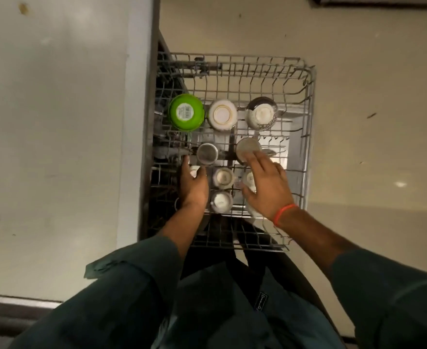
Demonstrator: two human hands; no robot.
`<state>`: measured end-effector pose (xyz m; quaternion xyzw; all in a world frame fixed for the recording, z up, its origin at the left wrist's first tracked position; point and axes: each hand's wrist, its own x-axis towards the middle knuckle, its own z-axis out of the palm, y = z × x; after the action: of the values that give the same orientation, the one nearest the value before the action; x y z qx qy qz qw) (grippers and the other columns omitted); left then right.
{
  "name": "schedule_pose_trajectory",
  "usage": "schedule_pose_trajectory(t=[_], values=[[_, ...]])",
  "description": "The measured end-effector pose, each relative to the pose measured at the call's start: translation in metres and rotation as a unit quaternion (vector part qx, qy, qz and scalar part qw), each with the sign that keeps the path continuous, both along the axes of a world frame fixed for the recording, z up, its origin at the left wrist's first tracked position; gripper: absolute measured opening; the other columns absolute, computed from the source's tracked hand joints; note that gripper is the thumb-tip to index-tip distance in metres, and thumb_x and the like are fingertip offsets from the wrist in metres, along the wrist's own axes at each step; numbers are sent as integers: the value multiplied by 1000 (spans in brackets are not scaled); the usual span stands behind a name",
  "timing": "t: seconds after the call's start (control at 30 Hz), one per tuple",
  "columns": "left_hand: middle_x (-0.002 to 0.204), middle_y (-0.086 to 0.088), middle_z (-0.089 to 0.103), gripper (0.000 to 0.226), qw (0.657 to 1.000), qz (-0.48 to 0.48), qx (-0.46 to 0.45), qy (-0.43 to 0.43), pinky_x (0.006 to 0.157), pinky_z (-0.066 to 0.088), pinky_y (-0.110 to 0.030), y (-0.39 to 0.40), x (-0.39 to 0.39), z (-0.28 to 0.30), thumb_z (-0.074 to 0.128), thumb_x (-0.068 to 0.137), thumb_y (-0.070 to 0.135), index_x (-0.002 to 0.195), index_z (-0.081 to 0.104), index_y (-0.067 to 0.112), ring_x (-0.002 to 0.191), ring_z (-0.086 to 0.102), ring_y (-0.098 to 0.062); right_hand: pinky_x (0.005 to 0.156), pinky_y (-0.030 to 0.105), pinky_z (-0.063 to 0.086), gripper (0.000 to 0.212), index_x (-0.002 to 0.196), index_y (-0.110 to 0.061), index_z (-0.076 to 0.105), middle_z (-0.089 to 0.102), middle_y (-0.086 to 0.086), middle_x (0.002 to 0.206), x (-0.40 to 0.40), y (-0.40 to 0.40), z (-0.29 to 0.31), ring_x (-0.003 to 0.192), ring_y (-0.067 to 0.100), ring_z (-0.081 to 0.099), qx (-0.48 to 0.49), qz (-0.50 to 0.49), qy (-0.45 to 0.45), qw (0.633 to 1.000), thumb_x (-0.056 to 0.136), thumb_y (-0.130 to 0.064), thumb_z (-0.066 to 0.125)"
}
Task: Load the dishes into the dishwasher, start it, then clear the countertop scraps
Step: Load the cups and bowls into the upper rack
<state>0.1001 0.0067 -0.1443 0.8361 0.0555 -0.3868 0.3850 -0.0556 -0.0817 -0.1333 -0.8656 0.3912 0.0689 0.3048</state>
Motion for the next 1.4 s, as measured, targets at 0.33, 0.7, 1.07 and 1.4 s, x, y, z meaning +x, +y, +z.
schedule_pose_trajectory(t=[0.33,0.7,1.07,1.4], values=[[153,-6,51,59,1000,-6,-7,-18,115,41,-43,1,-42,37,60,101,22,156,41,27,139,49,-29,113,46,33,77,155,-27,29,37,3,157,-75,-23,30,145,24,36,49,-32,-47,997,88,-36,67],[129,-7,69,45,988,109,-110,-22,99,54,-42,3,-233,62,63,92,31,135,60,22,117,65,-26,114,45,37,71,155,-25,31,40,4,154,-193,-66,67,141,24,39,100,63,-88,989,94,-37,64],[135,3,58,37,967,200,-158,19,96,41,-33,25,-288,109,58,103,18,139,51,25,121,55,-17,119,36,30,68,157,-23,29,35,5,159,-183,-75,130,146,22,33,77,157,-113,978,97,-36,61],[138,0,56,49,954,235,-182,27,84,43,-26,11,-275,91,60,103,26,150,47,28,120,53,-18,116,41,36,55,153,-18,36,41,9,154,-156,-84,140,142,26,38,27,226,-85,970,102,-23,53]])
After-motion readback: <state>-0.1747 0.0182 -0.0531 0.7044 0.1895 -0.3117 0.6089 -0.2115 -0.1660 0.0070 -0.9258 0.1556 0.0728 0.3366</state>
